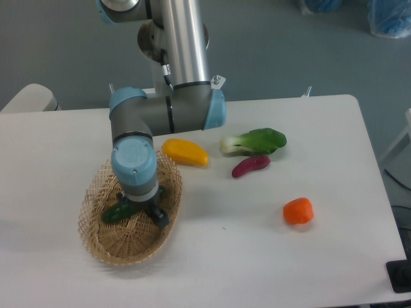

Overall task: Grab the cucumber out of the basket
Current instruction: 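Lower the gripper over the green cucumber in the wicker basket, then close the gripper around the middle of the cucumber, then lift the grasped cucumber up out of the basket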

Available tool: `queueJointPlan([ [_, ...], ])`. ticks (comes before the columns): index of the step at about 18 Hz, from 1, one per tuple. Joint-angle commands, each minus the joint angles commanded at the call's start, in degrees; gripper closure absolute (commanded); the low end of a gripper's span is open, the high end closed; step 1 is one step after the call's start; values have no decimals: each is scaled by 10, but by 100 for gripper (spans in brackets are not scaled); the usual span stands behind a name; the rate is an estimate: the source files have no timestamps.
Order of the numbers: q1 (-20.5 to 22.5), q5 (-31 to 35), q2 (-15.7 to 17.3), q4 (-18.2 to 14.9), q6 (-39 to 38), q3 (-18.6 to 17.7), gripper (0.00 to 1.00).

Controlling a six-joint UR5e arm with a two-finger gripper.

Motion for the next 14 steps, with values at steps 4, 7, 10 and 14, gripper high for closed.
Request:
queueJointPlan([
  [4,-12,3,-7,26,-28,-3,0],
  [7,-13,6,-8,47,-37,-15,16],
  [10,-15,7,-8,51,-41,-16,51],
  [14,-15,7,-5,50,-42,-13,67],
])
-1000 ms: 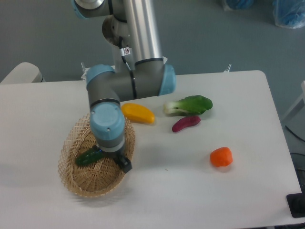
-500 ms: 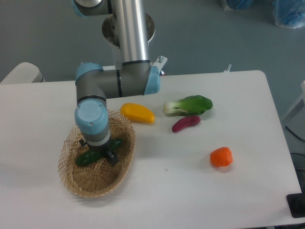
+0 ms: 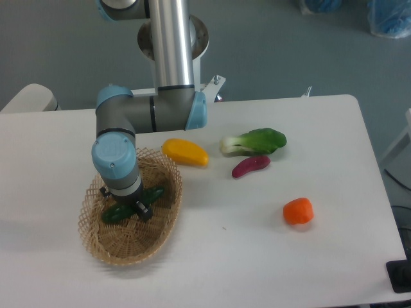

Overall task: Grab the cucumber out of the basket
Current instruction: 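Lift the grasped cucumber up out of the basket, then carry the held cucumber away from the basket toward the tomato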

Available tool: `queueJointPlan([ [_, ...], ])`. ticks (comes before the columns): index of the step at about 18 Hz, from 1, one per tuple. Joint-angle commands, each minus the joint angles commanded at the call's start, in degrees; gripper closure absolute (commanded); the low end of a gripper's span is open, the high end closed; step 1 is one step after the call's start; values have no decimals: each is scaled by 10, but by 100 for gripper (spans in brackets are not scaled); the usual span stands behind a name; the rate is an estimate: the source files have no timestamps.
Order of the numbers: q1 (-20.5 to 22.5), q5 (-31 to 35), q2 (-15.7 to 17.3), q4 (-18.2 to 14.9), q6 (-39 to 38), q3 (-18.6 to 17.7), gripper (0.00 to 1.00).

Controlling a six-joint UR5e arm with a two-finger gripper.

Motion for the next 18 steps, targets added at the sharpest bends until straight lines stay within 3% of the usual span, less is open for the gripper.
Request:
queueJointPlan([
  [3,3,1,4,-3,4,3,80],
  [6,18,1,19,-18,10,20,82],
  [11,40,-1,27,-153,42,115,82],
  [15,72,-9,20,-190,63,173,82],
  [18,110,-28,2,-191,107,198,82],
])
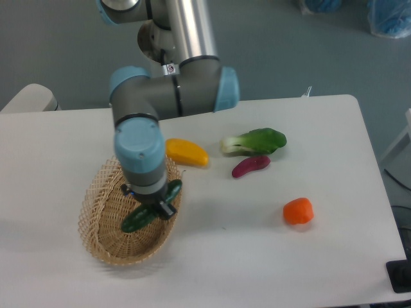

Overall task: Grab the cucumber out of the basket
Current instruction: 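Carry the held cucumber away from the basket toward the tomato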

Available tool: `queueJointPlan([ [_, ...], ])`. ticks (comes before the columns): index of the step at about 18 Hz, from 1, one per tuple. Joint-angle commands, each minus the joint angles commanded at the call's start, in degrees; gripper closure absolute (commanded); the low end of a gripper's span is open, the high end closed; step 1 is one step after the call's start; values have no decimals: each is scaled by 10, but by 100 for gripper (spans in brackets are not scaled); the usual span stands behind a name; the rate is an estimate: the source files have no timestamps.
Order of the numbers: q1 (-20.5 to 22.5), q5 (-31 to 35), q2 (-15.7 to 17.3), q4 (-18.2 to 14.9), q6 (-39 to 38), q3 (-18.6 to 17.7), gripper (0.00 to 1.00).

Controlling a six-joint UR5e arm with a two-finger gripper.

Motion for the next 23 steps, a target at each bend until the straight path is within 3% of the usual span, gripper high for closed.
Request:
queueJointPlan([
  [4,53,12,-37,-1,59,28,82],
  [10,84,33,-79,-2,99,77,84],
  [23,94,36,-130,3,111,118,86],
])
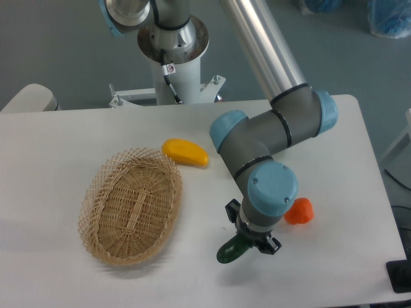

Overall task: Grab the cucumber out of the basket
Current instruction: 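Carry the held cucumber away from the basket toward the tomato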

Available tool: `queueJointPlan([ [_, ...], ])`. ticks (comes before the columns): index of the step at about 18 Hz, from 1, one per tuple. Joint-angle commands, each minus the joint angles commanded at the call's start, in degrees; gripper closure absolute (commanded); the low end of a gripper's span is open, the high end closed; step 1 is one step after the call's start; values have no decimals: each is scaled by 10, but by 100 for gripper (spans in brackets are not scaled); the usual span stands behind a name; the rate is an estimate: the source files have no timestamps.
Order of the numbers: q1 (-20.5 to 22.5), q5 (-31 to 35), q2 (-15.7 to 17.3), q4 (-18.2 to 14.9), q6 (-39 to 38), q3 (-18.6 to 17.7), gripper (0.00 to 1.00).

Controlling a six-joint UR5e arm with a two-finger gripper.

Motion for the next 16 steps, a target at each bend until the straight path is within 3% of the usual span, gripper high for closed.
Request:
queueJointPlan([
  [16,14,2,-9,8,101,11,84],
])
